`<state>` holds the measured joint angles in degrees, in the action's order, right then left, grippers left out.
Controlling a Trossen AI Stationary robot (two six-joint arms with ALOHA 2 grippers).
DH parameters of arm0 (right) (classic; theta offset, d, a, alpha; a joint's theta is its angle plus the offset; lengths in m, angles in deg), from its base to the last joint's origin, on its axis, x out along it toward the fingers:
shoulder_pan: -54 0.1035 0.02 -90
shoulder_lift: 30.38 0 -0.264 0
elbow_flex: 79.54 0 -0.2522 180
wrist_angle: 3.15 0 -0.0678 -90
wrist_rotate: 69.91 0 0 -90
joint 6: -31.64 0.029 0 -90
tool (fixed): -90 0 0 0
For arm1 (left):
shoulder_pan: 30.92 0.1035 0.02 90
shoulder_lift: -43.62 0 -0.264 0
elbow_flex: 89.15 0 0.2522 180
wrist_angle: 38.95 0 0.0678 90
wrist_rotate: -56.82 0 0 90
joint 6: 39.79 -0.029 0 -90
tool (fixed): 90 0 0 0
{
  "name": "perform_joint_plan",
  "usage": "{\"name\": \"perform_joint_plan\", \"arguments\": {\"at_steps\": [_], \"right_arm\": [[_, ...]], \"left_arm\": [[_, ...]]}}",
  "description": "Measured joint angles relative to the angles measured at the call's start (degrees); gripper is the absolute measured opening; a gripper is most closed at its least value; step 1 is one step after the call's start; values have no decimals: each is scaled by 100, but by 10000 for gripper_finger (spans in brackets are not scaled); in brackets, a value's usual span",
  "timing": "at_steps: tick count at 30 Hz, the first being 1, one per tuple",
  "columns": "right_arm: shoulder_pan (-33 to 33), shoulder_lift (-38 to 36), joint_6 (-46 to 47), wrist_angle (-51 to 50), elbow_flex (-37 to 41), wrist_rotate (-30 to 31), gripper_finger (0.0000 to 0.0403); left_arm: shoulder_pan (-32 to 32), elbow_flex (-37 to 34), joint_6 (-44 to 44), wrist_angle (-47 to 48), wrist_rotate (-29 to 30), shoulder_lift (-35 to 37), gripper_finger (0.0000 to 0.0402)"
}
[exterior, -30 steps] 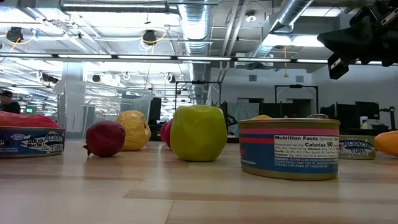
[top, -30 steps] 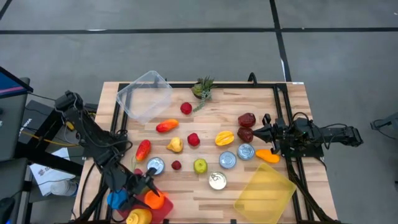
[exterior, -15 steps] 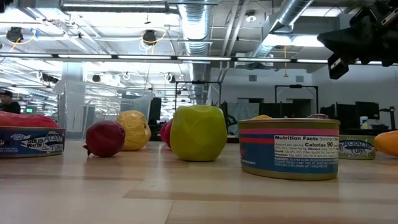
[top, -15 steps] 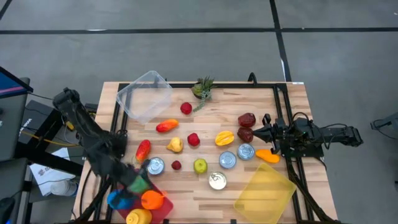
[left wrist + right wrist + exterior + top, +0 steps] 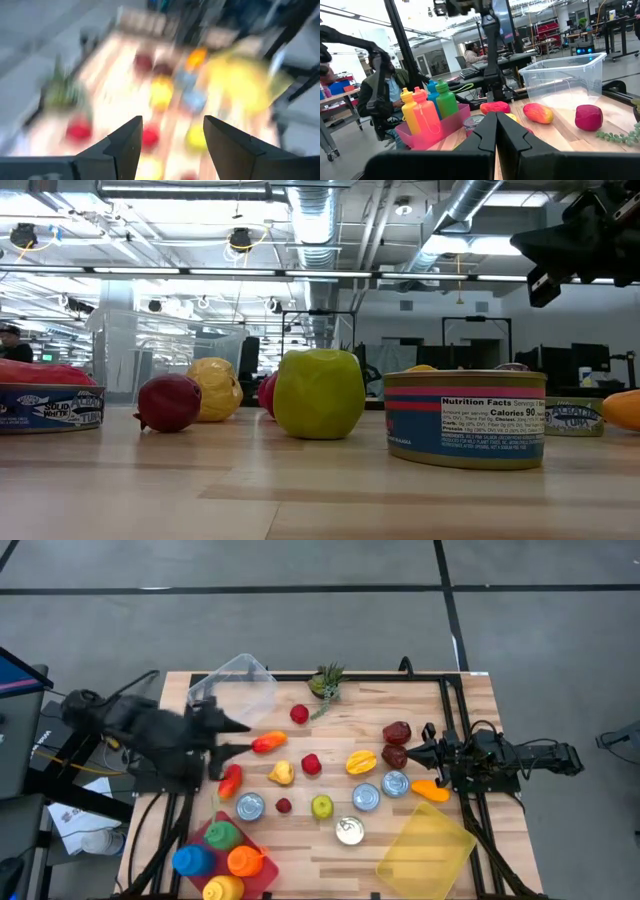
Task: Pick & Place Food Item
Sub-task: Put the left orange red mango into the transparent bin
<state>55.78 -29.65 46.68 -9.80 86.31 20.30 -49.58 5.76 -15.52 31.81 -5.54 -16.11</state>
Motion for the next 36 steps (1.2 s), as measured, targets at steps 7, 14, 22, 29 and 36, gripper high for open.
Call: {"name": "perform_joint_plan", "arguments": {"at_steps": [7, 14, 22, 29, 36], "right_arm": [[0, 0, 0, 0, 0, 0, 0], [0, -2, 0, 0, 0, 2, 0], [1, 0, 0, 2, 0, 2, 0], [0, 0, 1, 0, 0, 1, 0], [0, 0, 0, 2, 0, 2, 0]], "left_arm": [[1407, 62, 960, 2068, -1467, -1166, 211], [1686, -757, 1117, 1809, -2270, -1585, 240], [1639, -2038, 1865, 1483, -2200, -842, 294], [1340, -3112, 2800, 1441, -2159, -156, 306], [951, -3564, 3433, 1224, -2187, -115, 306]]}}
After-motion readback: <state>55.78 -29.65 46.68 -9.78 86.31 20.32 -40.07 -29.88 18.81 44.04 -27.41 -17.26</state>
